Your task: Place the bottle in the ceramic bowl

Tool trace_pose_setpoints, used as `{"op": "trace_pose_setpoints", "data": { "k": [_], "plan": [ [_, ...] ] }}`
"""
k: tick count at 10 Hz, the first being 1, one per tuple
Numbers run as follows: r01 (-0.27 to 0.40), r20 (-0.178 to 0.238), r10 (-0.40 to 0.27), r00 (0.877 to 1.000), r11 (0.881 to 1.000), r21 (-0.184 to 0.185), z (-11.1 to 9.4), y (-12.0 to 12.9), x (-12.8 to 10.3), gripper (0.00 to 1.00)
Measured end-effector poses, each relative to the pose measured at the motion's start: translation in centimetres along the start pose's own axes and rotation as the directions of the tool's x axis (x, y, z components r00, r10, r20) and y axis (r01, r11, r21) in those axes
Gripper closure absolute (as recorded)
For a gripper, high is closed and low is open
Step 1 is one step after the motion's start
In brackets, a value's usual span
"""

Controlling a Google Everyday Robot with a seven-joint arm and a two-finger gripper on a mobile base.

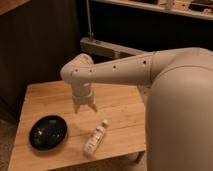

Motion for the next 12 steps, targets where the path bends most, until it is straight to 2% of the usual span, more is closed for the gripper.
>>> {"op": "trace_pose_setpoints", "data": {
  "k": [8,9,10,11,12],
  "plan": [
    [-0.009,0.002,0.009,1.000,1.000,0.004,0.0,-0.1,0.1,0.35],
    [-0.040,0.010,0.040,0.999,0.999,0.018,0.0,-0.3,0.2,0.35],
    [-0.109,0.020,0.109,0.994,0.994,0.031,0.0,-0.7,0.4,0.35],
    [-0.169,0.025,0.169,0.985,0.985,0.038,0.0,-1.0,0.5,0.35],
    [-0.251,0.032,0.250,0.968,0.967,0.038,0.1,-1.2,0.4,0.35]
  ]
}}
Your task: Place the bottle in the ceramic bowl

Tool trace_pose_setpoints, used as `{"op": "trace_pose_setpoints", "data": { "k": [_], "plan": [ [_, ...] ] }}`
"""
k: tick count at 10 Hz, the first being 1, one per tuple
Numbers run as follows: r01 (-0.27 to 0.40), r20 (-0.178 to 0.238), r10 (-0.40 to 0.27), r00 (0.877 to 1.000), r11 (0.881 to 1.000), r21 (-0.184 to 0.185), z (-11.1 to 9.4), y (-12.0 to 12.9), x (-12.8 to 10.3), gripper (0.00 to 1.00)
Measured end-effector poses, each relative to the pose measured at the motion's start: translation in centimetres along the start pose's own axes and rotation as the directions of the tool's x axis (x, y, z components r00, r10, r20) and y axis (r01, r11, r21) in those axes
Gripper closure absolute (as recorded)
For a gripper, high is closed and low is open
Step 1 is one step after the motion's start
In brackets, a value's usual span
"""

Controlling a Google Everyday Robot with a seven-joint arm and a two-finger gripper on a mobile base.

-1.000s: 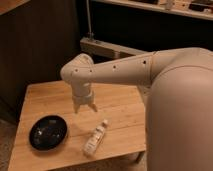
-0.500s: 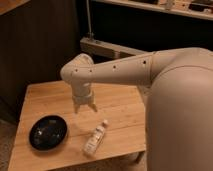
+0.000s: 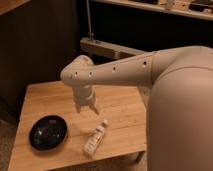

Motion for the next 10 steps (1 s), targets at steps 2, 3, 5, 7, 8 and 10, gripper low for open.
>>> {"op": "trace_pose_setpoints", "data": {
  "k": [2,3,5,7,8,10],
  "plan": [
    [-0.062,0.000,0.062,0.998,0.998,0.000,0.0,0.0,0.0,0.35],
    [0.000,-0.004,0.000,1.000,1.000,-0.008,0.0,0.2,0.0,0.35],
    [0.146,-0.009,-0.147,0.989,0.989,-0.028,0.7,-0.2,0.4,0.35],
    [0.029,-0.026,-0.031,0.999,0.998,-0.054,2.8,-1.6,1.1,0.35],
    [0.004,-0.030,-0.006,1.000,0.997,-0.077,3.7,-1.8,1.6,0.35],
    [-0.058,-0.040,0.054,0.998,0.992,-0.111,6.0,-4.0,2.4,0.35]
  ]
}}
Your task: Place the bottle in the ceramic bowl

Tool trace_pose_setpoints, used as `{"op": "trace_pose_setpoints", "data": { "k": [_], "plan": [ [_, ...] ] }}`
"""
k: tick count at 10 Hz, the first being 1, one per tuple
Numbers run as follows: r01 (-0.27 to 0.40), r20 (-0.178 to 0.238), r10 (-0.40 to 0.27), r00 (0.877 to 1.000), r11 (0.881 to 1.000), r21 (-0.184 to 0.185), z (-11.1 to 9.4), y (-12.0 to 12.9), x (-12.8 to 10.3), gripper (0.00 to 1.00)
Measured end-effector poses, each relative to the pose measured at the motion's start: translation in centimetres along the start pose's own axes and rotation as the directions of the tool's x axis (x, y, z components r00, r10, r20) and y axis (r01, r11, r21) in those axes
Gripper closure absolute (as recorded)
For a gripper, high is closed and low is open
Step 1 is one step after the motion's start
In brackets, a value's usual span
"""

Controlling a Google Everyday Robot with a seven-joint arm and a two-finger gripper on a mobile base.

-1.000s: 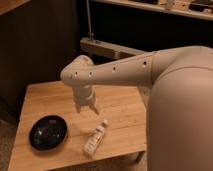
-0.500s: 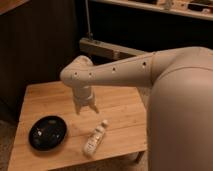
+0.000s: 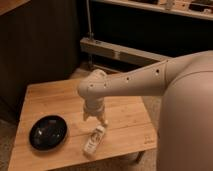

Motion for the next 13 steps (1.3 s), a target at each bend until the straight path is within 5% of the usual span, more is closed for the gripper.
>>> {"op": "trace_pose_setpoints", "data": {
  "k": [5,13],
  "plan": [
    [-0.045,-0.038,0.044,0.998,0.998,-0.039,4.4,-1.3,1.6,0.35],
    [-0.042,-0.103,0.042,0.994,0.999,0.010,8.5,0.1,3.0,0.35]
  ]
}}
